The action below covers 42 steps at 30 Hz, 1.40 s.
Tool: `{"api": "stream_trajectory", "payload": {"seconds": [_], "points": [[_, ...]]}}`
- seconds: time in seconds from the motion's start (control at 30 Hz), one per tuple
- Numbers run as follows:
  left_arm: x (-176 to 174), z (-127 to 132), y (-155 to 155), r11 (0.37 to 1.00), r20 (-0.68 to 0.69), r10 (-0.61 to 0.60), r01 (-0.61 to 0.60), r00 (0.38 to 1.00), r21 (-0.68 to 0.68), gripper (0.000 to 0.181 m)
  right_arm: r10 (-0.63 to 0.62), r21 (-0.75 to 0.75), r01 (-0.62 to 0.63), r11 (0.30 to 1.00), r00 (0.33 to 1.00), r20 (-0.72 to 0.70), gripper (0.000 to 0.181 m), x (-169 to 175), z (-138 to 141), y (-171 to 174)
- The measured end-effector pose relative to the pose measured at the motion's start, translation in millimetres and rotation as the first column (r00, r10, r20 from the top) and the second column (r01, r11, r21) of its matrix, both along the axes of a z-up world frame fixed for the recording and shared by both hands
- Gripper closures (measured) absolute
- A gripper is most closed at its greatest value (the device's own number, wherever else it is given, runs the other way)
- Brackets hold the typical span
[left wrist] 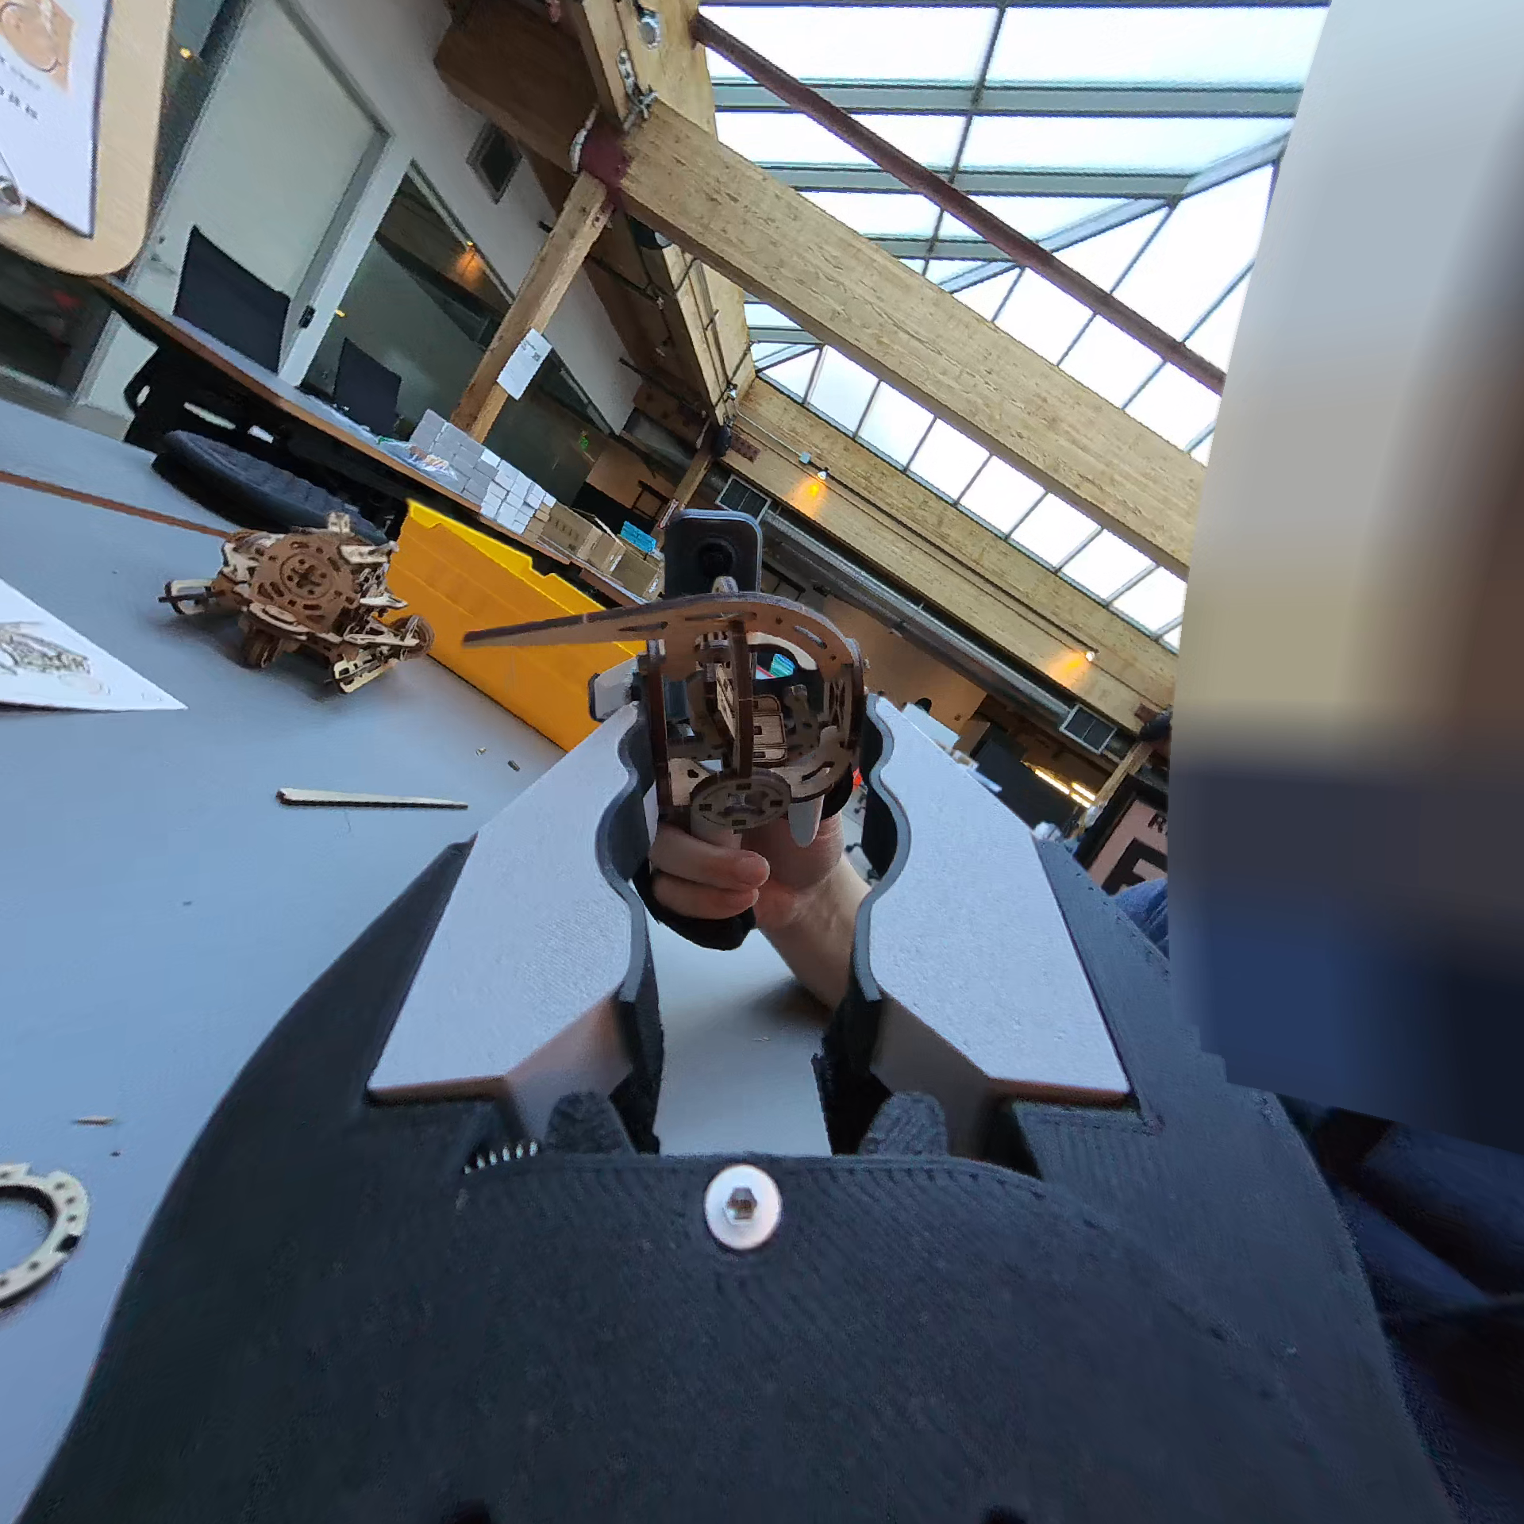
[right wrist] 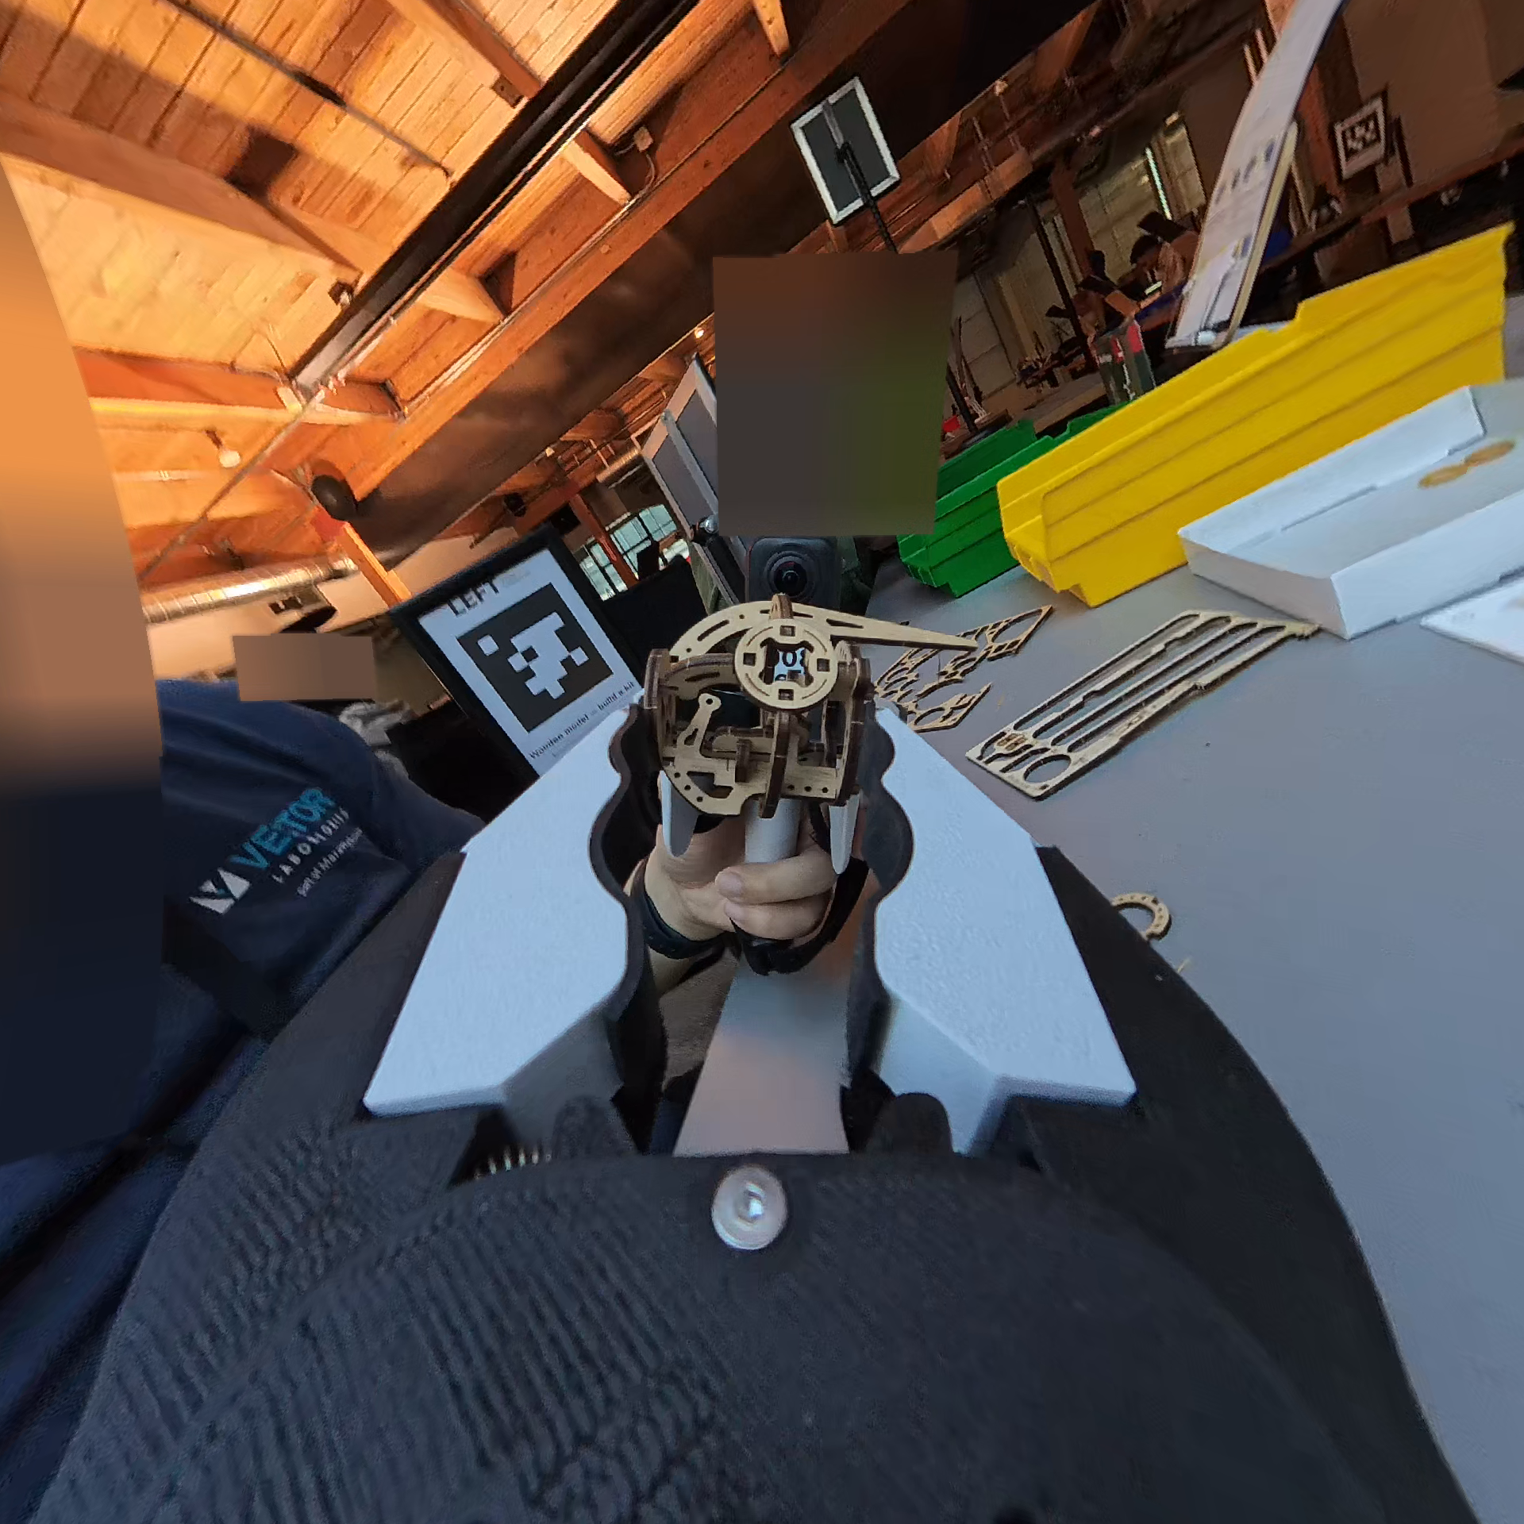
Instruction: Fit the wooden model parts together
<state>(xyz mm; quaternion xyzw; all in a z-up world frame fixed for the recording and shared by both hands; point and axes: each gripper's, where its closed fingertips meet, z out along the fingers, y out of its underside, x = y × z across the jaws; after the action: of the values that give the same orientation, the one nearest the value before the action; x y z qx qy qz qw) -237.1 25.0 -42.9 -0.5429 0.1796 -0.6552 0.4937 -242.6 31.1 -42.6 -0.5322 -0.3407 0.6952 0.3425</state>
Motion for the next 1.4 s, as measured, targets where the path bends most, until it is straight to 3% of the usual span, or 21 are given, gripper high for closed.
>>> {"api": "stream_trajectory", "payload": {"seconds": [0.17,0.27,0.37,0.5,0.63,0.77,0.87,1.0,1.07,1.13,1.3,1.4], "points": [[-5,9,-14,0.986,-0.083,0.009,0.005,0.997,0.165,0.129,-0.051,0.292,0.052,0.955,0.999,-0.009,0.132,3,12,-14],[-11,19,-25,0.962,-0.119,0.020,0.014,0.993,0.273,0.120,-0.123,0.530,0.102,0.842,0.992,0.003,0.132,5,12,-23],[-9,17,-32,0.930,-0.221,0.065,0.021,0.973,0.368,0.113,-0.150,0.659,0.114,0.743,0.989,-0.002,0.132,4,10,-31],[-5,11,-36,0.876,-0.315,0.143,0.028,0.938,0.481,0.116,-0.132,0.695,0.088,0.713,0.991,0.010,0.132,0,5,-38],[-6,8,-39,0.843,-0.345,0.181,0.035,0.921,0.536,0.130,-0.117,0.726,0.085,0.683,0.993,-0.007,0.132,0,3,-43],[-4,9,-44,0.822,-0.345,0.195,0.039,0.918,0.567,0.131,-0.116,0.778,0.112,0.618,0.992,-0.051,0.132,2,6,-49],[-12,16,-40,0.789,-0.330,0.296,-0.035,0.897,0.614,0.123,-0.181,0.832,0.171,0.528,0.980,-0.086,0.132,3,8,-45],[-28,32,-50,0.652,-0.270,0.458,-0.114,0.847,0.749,0.126,-0.241,0.888,0.182,0.423,0.967,-0.084,0.131,2,4,-42],[-25,34,-67,0.559,-0.274,0.493,-0.059,0.826,0.827,0.142,-0.250,0.894,0.180,0.410,0.965,-0.080,0.131,1,2,-41],[-17,27,-76,0.498,-0.322,0.527,0.021,0.786,0.867,0.147,-0.248,0.899,0.163,0.407,0.967,-0.063,0.131,-1,-2,-42],[1,-6,-66,0.504,-0.493,0.572,0.193,0.655,0.842,0.150,-0.255,0.914,0.143,0.380,0.966,-0.045,0.131,-3,-7,-42],[6,-16,-60,0.535,-0.541,0.559,0.225,0.629,0.814,0.155,-0.269,0.923,0.124,0.365,0.963,-0.024,0.131,-4,-11,-40]]}}
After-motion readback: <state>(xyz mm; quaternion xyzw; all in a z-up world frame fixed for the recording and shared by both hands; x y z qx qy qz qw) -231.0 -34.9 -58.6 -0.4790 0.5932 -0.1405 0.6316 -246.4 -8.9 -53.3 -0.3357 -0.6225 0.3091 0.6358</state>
